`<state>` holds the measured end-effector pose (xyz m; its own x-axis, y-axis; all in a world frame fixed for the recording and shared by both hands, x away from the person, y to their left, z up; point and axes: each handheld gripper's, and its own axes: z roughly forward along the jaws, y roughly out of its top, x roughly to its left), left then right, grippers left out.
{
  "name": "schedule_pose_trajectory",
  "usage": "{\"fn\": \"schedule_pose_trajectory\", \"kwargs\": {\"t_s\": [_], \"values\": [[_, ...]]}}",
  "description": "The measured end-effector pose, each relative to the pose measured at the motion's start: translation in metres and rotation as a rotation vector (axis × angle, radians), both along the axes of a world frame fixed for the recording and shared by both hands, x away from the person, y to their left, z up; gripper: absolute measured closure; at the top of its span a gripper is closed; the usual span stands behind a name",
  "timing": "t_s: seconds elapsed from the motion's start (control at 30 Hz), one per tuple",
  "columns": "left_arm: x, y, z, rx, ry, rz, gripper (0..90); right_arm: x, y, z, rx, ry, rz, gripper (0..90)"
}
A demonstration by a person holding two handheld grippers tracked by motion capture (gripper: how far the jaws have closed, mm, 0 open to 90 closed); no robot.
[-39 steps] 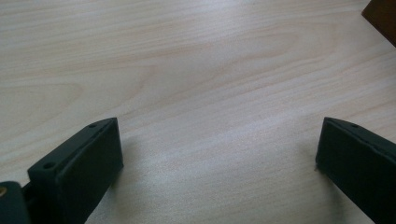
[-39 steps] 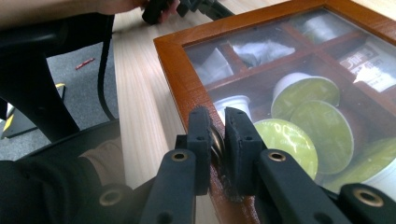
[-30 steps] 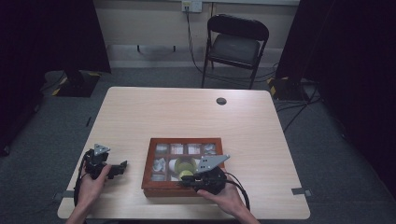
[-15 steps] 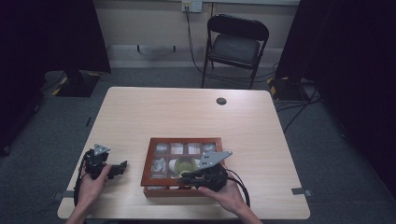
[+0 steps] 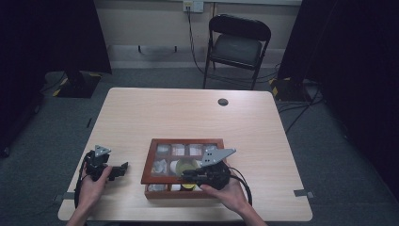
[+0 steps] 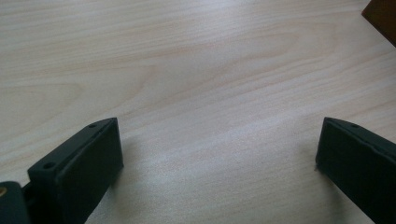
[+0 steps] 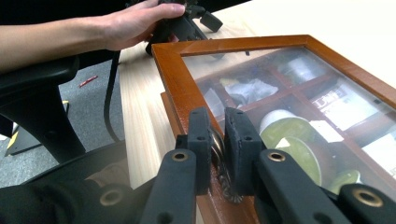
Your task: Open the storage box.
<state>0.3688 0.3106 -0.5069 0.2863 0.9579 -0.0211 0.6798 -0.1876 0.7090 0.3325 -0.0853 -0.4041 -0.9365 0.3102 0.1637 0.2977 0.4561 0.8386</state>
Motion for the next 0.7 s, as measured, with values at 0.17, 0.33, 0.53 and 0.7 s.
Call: {"fn": "schedule_pose_trajectory", "kwargs": {"t_s": [0.17, 0.33, 0.53, 0.7], "values": [[0.000, 0.000, 0.000, 0.000, 0.000, -0.001, 0.0, 0.001, 0.000, 0.003, 0.005, 0.003, -0.003, 81.3], [0.000, 0.000, 0.000, 0.000, 0.000, -0.001, 0.0, 0.003, -0.001, 0.006, 0.014, 0.005, -0.006, 81.3], [0.000, 0.000, 0.000, 0.000, 0.000, -0.001, 0.1, 0.005, -0.001, 0.010, 0.021, 0.005, -0.011, 81.3], [0.000, 0.000, 0.000, 0.000, 0.000, -0.001, 0.0, 0.006, -0.001, 0.015, 0.031, -0.001, -0.021, 81.3]]}}
